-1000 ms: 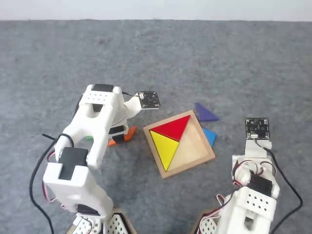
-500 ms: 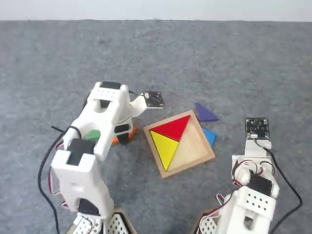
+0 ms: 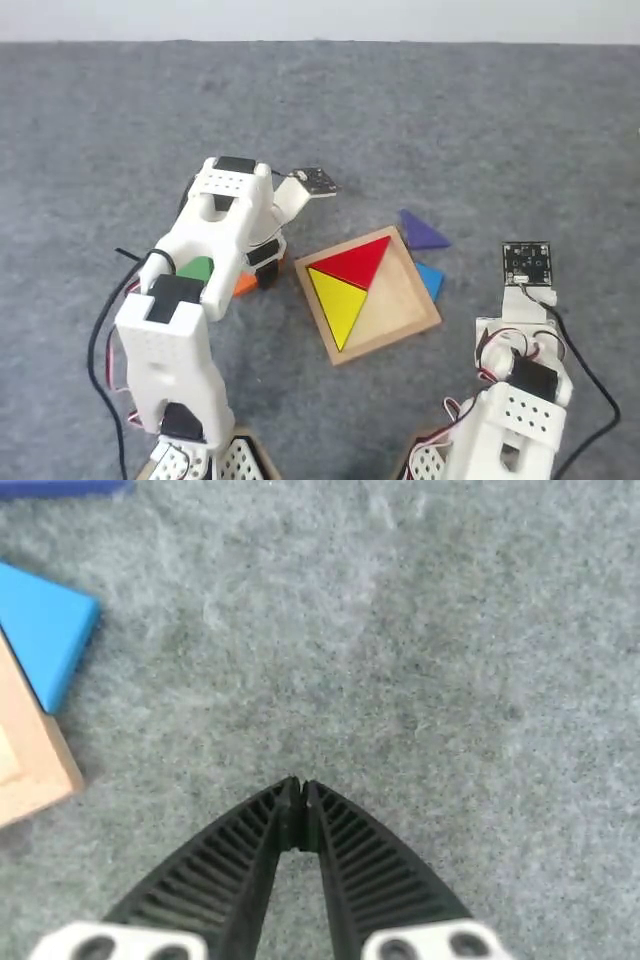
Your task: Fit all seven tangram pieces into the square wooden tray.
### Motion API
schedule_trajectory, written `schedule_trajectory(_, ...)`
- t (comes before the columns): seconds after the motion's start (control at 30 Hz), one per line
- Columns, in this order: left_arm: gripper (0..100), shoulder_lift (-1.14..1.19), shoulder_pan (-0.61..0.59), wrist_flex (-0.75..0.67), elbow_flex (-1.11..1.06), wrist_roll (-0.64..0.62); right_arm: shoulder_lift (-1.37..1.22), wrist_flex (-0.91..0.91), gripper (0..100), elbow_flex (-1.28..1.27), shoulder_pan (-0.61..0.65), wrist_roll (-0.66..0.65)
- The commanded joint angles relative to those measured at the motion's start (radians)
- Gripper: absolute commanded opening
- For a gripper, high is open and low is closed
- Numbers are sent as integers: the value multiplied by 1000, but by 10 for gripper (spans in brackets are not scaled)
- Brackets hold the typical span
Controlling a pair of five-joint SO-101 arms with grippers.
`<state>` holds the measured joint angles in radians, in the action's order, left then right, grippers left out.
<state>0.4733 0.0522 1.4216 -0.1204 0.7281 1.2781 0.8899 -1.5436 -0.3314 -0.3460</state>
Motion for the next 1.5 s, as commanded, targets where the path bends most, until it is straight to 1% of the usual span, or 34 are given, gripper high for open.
schedule_trajectory(0.0, 13, -17, -6, -25, 42, -29, 15, -22, 20, 21, 12, 6)
schedule_trajectory(0.07, 13, -52, -8, -12, 44, -26, 15, -22, 20, 21, 12, 6)
schedule_trajectory(0.17, 13, -118, 3, 71, 45, 37, 15, -22, 20, 21, 12, 6)
schedule_trajectory(0.3, 13, -203, -9, 129, 45, 63, 15, -22, 20, 21, 12, 6)
schedule_trajectory(0.37, 13, -224, -15, 170, 45, 106, 15, -22, 20, 21, 12, 6)
schedule_trajectory(0.43, 16, -226, -23, 186, 45, 112, 15, -22, 20, 21, 12, 6)
schedule_trajectory(0.47, 22, -224, -25, 189, 41, 112, 15, -22, 20, 21, 12, 6)
schedule_trajectory(0.53, 81, -224, -25, 186, 25, 112, 15, -22, 20, 21, 12, 6)
schedule_trajectory(0.6, 145, -227, -25, 141, 2, 110, 15, -22, 20, 21, 12, 6)
schedule_trajectory(0.67, 177, -227, -25, 92, -18, 110, 15, -22, 20, 21, 12, 6)
schedule_trajectory(0.73, 172, -235, -20, 68, -39, 110, 15, -22, 20, 21, 12, 6)
schedule_trajectory(0.93, 137, -236, -6, 63, -67, 110, 15, -22, 20, 21, 12, 6)
schedule_trajectory(1.03, 134, -235, 5, 52, -97, 110, 15, -22, 20, 21, 12, 6)
schedule_trajectory(1.1, 136, -226, 11, 11, -136, 109, 15, -22, 20, 21, 12, 5)
schedule_trajectory(1.2, 141, -224, 8, -97, -211, 68, 15, -22, 20, 21, 12, 5)
schedule_trajectory(1.27, 170, -224, 2, -141, -239, 60, 15, -22, 20, 21, 12, 5)
schedule_trajectory(1.37, 202, -224, -15, -163, -240, 63, 15, -22, 20, 21, 12, 5)
schedule_trajectory(1.47, 205, -222, -29, -180, -222, 64, 15, -22, 20, 21, 12, 5)
